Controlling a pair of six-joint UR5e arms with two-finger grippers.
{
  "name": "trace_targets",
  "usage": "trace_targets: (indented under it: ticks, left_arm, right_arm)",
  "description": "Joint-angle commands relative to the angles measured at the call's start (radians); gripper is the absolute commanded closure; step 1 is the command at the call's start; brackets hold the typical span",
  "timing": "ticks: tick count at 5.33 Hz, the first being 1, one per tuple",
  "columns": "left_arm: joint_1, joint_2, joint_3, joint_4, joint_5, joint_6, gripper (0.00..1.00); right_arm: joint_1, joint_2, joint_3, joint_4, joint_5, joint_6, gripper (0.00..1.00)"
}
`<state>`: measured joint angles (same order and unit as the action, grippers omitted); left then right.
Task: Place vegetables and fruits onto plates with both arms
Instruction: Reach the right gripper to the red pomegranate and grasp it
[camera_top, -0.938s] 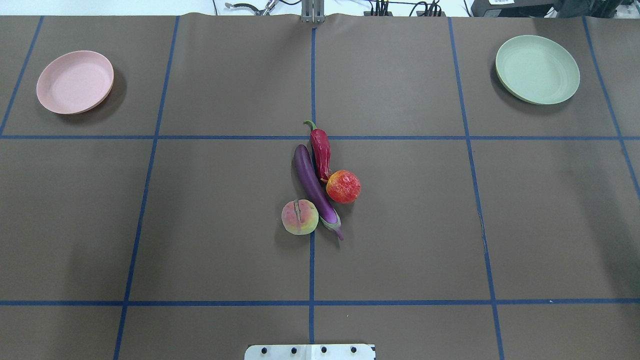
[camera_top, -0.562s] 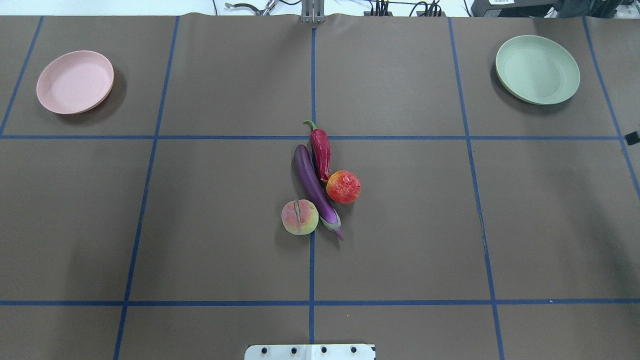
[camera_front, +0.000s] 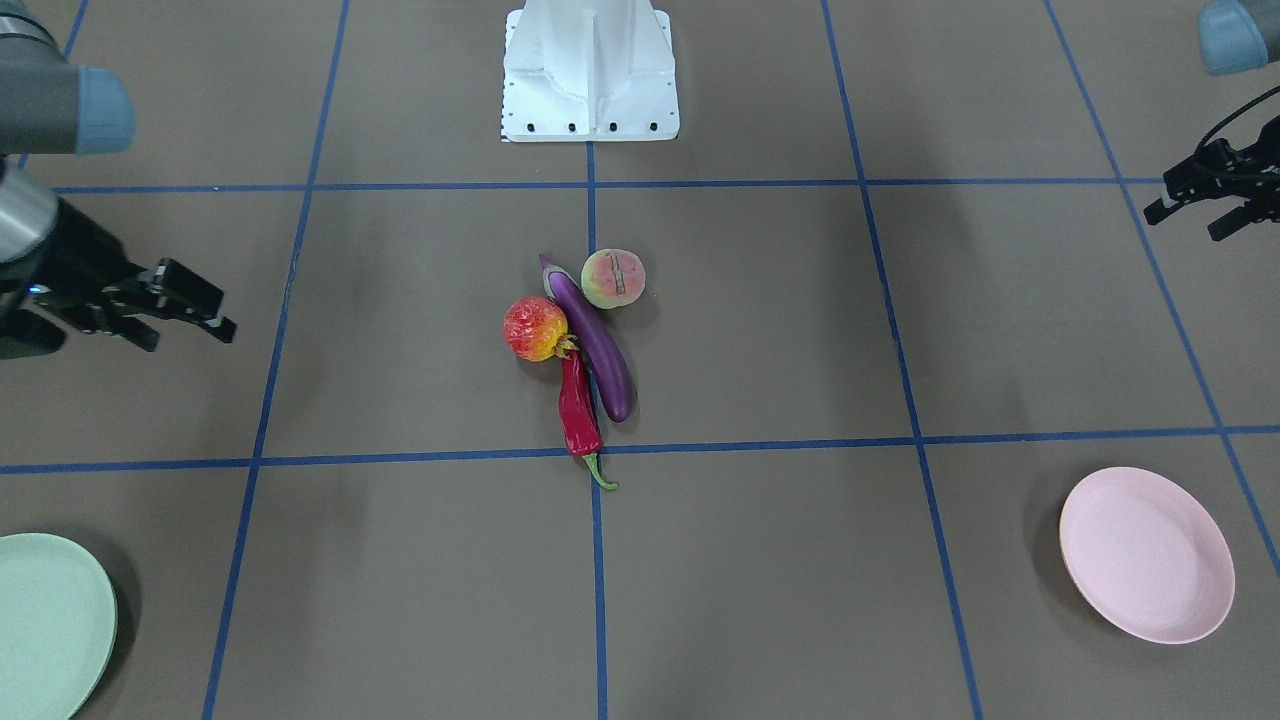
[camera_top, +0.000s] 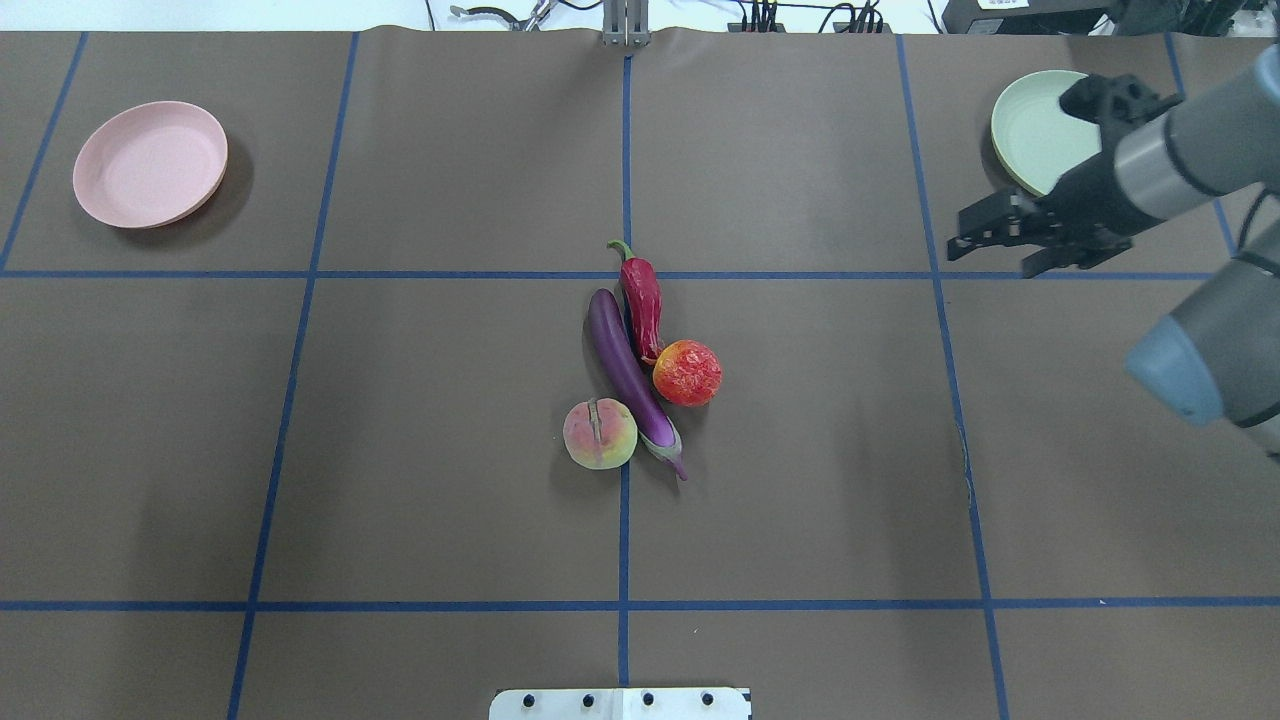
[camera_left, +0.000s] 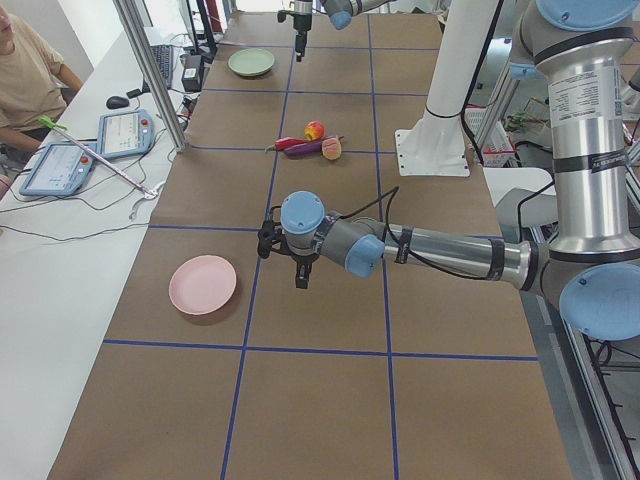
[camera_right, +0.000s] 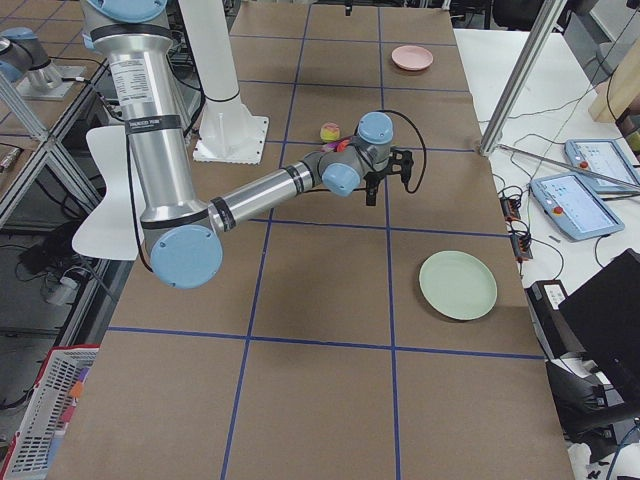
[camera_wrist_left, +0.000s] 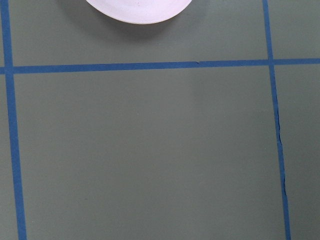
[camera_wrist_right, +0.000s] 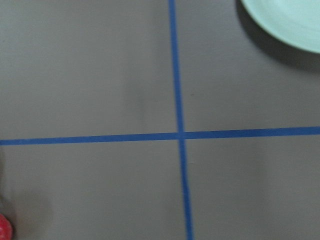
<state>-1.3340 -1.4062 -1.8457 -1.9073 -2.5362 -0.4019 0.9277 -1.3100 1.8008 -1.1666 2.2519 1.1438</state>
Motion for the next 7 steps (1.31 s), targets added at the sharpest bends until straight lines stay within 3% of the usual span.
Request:
trace_targets:
  ticks: [1,2,3,4,5,6,7]
  left_arm:
    - [0.001,-0.005,0.008,-0.001,-0.001,0.0,0.0]
    - [0.001,-0.007,0.01,-0.001,-0.001,0.0,0.0]
    - [0.001,-0.005,0.008,-0.001,-0.001,-0.002,0.0]
    - [0.001,-0.007,0.01,-0.001,-0.001,-0.002,0.0]
    - [0.001,-0.007,0.006,-0.001,-0.001,-0.005,0.0]
    - [0.001,-0.007,0.006,-0.001,-0.001,-0.003,0.0]
    - [0.001,-0.007,0.006,-0.001,-0.001,-0.003,0.0]
  right_arm:
    - [-0.279,0.159,0.002,-0.019,-0.265,0.265,0.01]
    - [-0.384,0.187,-0.007,-0.025,-0.364,0.269,0.01]
    - [-0.432,0.219,-0.026,-0.021,-0.397,0.248,0.02]
    - [-0.44,0.247,-0.058,-0.022,-0.411,0.132,0.11]
    - [-0.44,0.255,-0.086,-0.019,-0.441,0.032,0.11]
    - [-0.438,0.259,-0.09,-0.027,-0.449,0.04,0.02]
    - [-0.438,0.281,-0.115,-0.024,-0.456,0.084,0.01]
